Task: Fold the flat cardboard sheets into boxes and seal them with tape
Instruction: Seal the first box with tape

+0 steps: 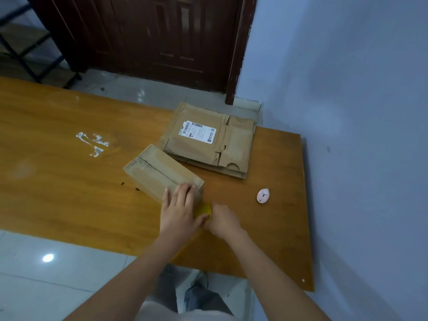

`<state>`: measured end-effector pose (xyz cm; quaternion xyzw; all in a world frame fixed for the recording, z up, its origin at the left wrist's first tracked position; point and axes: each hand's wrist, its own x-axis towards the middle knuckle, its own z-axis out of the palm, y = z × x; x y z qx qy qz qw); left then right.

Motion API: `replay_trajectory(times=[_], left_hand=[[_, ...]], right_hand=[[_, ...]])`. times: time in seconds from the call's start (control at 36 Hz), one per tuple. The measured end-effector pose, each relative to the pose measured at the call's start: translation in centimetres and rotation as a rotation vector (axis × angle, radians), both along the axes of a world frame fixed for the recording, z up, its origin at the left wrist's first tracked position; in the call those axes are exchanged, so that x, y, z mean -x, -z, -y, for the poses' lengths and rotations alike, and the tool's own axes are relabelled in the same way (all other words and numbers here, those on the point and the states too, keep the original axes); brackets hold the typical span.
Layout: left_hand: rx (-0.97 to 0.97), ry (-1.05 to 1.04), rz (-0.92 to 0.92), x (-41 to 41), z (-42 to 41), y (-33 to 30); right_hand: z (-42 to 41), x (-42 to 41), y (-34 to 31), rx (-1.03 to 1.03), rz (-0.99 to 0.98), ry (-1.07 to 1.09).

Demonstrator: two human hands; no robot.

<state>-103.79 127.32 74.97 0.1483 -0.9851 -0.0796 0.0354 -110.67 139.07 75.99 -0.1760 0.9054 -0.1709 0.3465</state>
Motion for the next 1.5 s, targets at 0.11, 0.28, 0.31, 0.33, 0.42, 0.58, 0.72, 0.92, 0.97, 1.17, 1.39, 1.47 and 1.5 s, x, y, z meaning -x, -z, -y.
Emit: replay_trajectory(times=[0.11, 0.28, 0.31, 0.33, 0.42, 0.58, 0.72, 0.92, 0.97, 1.17, 1.39, 1.47, 1.5], left_hand=[[-0.002, -0.038, -0.011, 0.5, -0.6, 0.1], [0.012, -0.015, -0.062, 0.4, -0.3, 0.7], [0.012, -0.02, -0.058, 0.4, -0.3, 0.8], [0.012, -0.03, -0.05, 0.4, -0.2, 0.8], [0.015, -0.055, -0.02, 0.6, -0.2, 0.7], [0.061, -0.051, 0.015, 0.7, -0.2, 1.0], [0.077, -0.049, 0.05, 0.7, -0.3, 1.0], [0.081, -0.045, 0.089, 0.6, -0.4, 0.5], [0.07, -0.046, 0.094, 0.6, -0.4, 0.5], [0.063, -0.04, 0.11, 0.6, -0.3, 0.4], [0.04, -0.04, 0.087, 0.6, -0.3, 0.4], [0.038, -0.037, 0.085, 0.5, -0.3, 0.5], [0.041, -0.036, 0.083, 0.5, -0.3, 0.5]], right_hand=[[-0.6, 1.0, 0.5, 0.167, 0.199, 0.003], [-7.3, 6.1, 1.2, 0.293, 0.181, 0.43], [-8.2, 7.0, 1.8, 0.239, 0.054, 0.563], [-9.0, 7.8, 2.1, 0.163, -0.053, 0.675], [-10.6, 9.4, 3.8, 0.025, -0.08, 0.903], [-10.1, 9.8, 6.6, -0.054, -0.177, 0.84], [-8.9, 9.6, 7.6, -0.04, -0.259, 0.664], [-7.4, 6.8, 5.9, 0.227, -0.287, 0.466], [-6.3, 5.6, 4.2, 0.41, -0.303, 0.356], [-3.6, 2.8, 0.1, 0.665, -0.583, -0.22], [-1.8, 2.6, 0.9, 0.593, -0.731, -0.393], [-1.4, 2.8, 1.1, 0.559, -0.757, -0.423], [-1.3, 2.9, 1.2, 0.558, -0.766, -0.429]])
